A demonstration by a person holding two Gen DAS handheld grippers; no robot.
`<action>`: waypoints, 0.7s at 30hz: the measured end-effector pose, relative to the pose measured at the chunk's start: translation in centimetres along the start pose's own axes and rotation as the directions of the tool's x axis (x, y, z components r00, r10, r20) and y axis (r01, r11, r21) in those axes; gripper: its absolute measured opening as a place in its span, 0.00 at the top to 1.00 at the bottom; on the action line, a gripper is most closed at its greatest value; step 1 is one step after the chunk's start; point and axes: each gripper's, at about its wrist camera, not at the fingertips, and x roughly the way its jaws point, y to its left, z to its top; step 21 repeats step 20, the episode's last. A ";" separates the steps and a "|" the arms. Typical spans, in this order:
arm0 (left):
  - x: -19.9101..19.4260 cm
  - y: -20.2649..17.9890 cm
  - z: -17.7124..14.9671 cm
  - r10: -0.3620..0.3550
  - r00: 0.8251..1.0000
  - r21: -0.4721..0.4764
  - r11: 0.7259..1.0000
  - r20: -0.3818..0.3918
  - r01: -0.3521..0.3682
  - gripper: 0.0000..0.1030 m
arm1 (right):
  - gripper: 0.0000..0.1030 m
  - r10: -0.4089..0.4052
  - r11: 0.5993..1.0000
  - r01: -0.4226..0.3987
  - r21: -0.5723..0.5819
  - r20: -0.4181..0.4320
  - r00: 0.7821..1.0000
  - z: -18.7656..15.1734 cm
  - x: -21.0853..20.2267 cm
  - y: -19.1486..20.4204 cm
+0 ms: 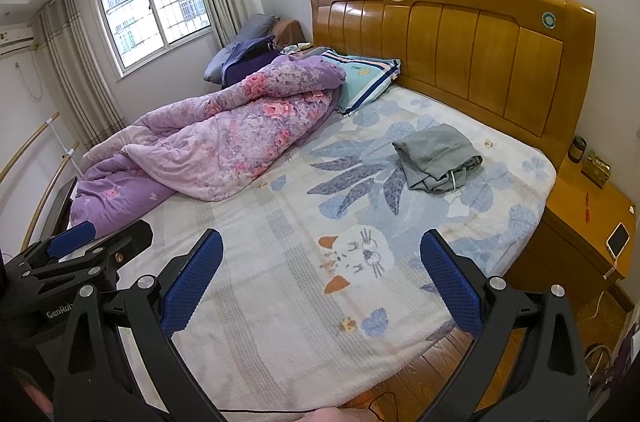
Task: Fold large clothes
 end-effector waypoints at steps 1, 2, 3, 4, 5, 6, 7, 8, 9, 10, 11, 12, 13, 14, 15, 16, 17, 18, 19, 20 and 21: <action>-0.1 0.0 -0.2 0.003 1.000 0.004 1.000 0.000 -0.003 0.05 | 0.07 0.000 1.000 0.000 0.000 0.000 1.000 -0.1 -0.1 0.0; -0.2 0.1 -0.3 0.003 1.000 0.004 1.000 -0.002 -0.003 0.05 | 0.07 0.002 1.000 -0.002 0.001 0.001 1.000 0.0 -0.1 0.0; -0.3 0.3 -0.4 0.001 1.000 0.002 1.000 -0.004 -0.001 0.05 | 0.07 0.004 1.000 -0.004 0.000 0.002 1.000 0.0 -0.2 0.0; -0.3 0.4 -0.4 -0.003 1.000 0.002 1.000 -0.005 0.003 0.05 | 0.07 0.006 1.000 -0.006 -0.001 0.002 1.000 0.0 -0.2 0.0; -0.4 0.6 -0.6 -0.005 1.000 0.002 1.000 -0.005 0.005 0.05 | 0.07 0.006 1.000 -0.006 -0.003 0.002 1.000 0.0 -0.2 -0.1; -0.5 0.7 -0.6 -0.004 1.000 0.003 1.000 -0.003 0.004 0.05 | 0.07 0.006 1.000 -0.006 -0.005 0.002 1.000 -0.1 -0.3 -0.1; -0.6 0.9 -0.6 -0.002 1.000 0.006 1.000 0.002 0.002 0.05 | 0.07 0.007 1.000 -0.007 -0.005 0.002 1.000 -0.1 -0.4 -0.1; -0.6 0.7 -0.6 -0.003 1.000 0.011 1.000 0.004 0.003 0.05 | 0.07 0.008 1.000 -0.008 -0.004 0.002 1.000 -0.1 -0.4 -0.1; -0.7 1.0 -0.6 -0.001 1.000 0.013 1.000 0.004 0.001 0.05 | 0.07 0.009 1.000 -0.009 -0.003 -0.001 1.000 -0.2 -0.4 -0.1; -0.8 1.0 -0.7 -0.005 1.000 0.015 1.000 0.000 0.005 0.05 | 0.07 0.010 1.000 -0.010 -0.002 -0.002 1.000 -0.2 -0.4 -0.2; -0.9 1.2 -0.7 -0.011 1.000 0.010 1.000 -0.002 0.011 0.05 | 0.07 0.010 1.000 -0.010 -0.002 -0.002 1.000 -0.2 -0.5 -0.3; -0.9 1.3 -0.7 -0.017 1.000 0.002 1.000 -0.006 0.017 0.05 | 0.07 0.007 1.000 -0.007 -0.007 -0.003 1.000 -0.3 -0.6 -0.3; -0.9 1.2 -0.5 -0.023 1.000 -0.005 1.000 -0.013 0.023 0.05 | 0.07 0.005 1.000 -0.005 -0.012 -0.004 1.000 -0.4 -0.6 -0.3; -0.9 1.0 -0.6 -0.030 0.999 -0.009 1.000 -0.021 0.030 0.05 | 0.07 0.005 1.000 -0.005 -0.015 -0.004 1.000 -0.5 -0.7 -0.3; -0.8 1.1 -0.6 -0.040 0.999 -0.011 0.999 -0.029 0.039 0.05 | 0.07 0.004 1.000 -0.004 -0.016 -0.004 1.000 -0.6 -0.9 -0.4; -0.8 1.3 -0.6 -0.046 0.998 -0.011 0.999 -0.034 0.045 0.05 | 0.07 0.004 1.000 -0.004 -0.016 -0.004 1.000 -0.7 -1.0 -0.4; -0.8 1.0 -0.8 -0.048 0.998 -0.008 0.999 -0.036 0.048 0.05 | 0.07 0.004 1.000 -0.004 -0.016 -0.004 1.000 -0.7 -1.0 -0.4; -1.0 0.9 -0.9 -0.050 0.998 -0.006 0.999 -0.035 0.049 0.05 | 0.07 0.003 1.000 -0.003 -0.016 -0.003 1.000 -0.8 -1.2 -0.5; -1.1 0.8 -1.0 -0.050 0.998 -0.003 0.999 -0.034 0.050 0.05 | 0.07 0.003 1.000 -0.003 -0.014 -0.003 1.000 -0.8 -1.2 -0.6; -1.1 0.9 -1.0 -0.050 0.998 -0.001 0.999 -0.034 0.050 0.05 | 0.07 0.002 1.000 -0.002 -0.011 -0.004 1.000 -0.9 -1.3 -0.7; -1.1 0.9 -1.0 -0.050 0.998 -0.001 0.999 -0.034 0.050 0.05 | 0.07 0.002 1.000 -0.002 -0.011 -0.004 1.000 -0.9 -1.3 -0.7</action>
